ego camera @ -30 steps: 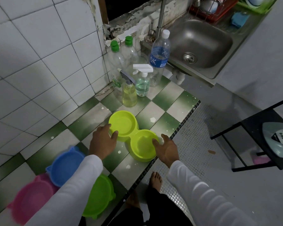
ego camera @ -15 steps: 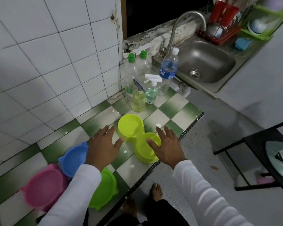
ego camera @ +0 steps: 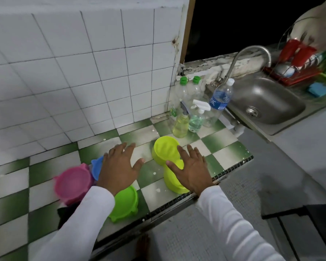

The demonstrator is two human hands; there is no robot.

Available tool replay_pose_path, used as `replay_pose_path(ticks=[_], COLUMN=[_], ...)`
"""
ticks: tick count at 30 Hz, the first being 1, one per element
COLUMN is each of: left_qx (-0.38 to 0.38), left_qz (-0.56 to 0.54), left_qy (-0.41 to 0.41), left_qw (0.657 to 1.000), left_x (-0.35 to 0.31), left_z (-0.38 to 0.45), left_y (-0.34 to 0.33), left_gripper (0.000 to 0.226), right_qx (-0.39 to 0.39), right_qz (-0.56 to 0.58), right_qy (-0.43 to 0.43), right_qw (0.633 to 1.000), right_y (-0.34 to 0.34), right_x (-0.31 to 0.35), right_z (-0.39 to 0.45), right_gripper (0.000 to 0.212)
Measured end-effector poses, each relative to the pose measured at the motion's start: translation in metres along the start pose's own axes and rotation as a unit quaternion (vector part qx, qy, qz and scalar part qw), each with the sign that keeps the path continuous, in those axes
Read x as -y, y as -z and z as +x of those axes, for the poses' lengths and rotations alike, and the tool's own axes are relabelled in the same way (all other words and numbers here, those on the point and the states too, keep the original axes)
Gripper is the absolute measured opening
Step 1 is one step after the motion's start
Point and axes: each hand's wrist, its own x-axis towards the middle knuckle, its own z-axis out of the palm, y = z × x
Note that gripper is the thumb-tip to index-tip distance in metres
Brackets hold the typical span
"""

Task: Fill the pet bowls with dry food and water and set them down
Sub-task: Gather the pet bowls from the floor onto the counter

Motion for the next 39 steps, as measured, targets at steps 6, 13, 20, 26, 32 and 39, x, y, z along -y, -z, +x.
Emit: replay_pose_path(ticks=[6, 13, 20, 26, 32, 39], left_qx=[-0.038, -0.051, -0.113, -0.123, -0.128, -0.121], left_qz=[-0.016, -0.011, 0.025, 0.065, 0.049, 0.039], left_qy=[0.040, 0.116, 0.119, 0.156, 0.183, 0.178], left_qw=[0.998, 0.992, 0.986, 0.978, 0.973, 0.976], left_x=[-0.003, 0.006, 0.036, 0.067, 0.110, 0.168], left_z=[-0.044, -0.099, -0.161, -0.220, -0.284, -0.359], left_y=[0.009, 0.014, 0.031, 0.050, 0.062, 0.078], left_gripper=[0.090, 0.094, 0.073, 0.074, 0.080, 0.073], right_qx=[0.016, 0.033, 0.029, 0.039, 0.039, 0.041], right_qz=[-0.001, -0.019, -0.031, -0.036, -0.035, -0.026], right_qy=[0.056, 0.116, 0.180, 0.223, 0.238, 0.224], right_qw=[0.998, 0.993, 0.983, 0.973, 0.970, 0.973], right_y=[0.006, 0.005, 0.002, -0.006, -0.032, -0.068], right_x=[0.011, 0.031, 0.070, 0.112, 0.158, 0.211], right_z=[-0.015, -0.042, -0.079, -0.115, -0.161, -0.230], right_gripper=[0.082, 0.083, 0.085, 0.084, 0.083, 0.081])
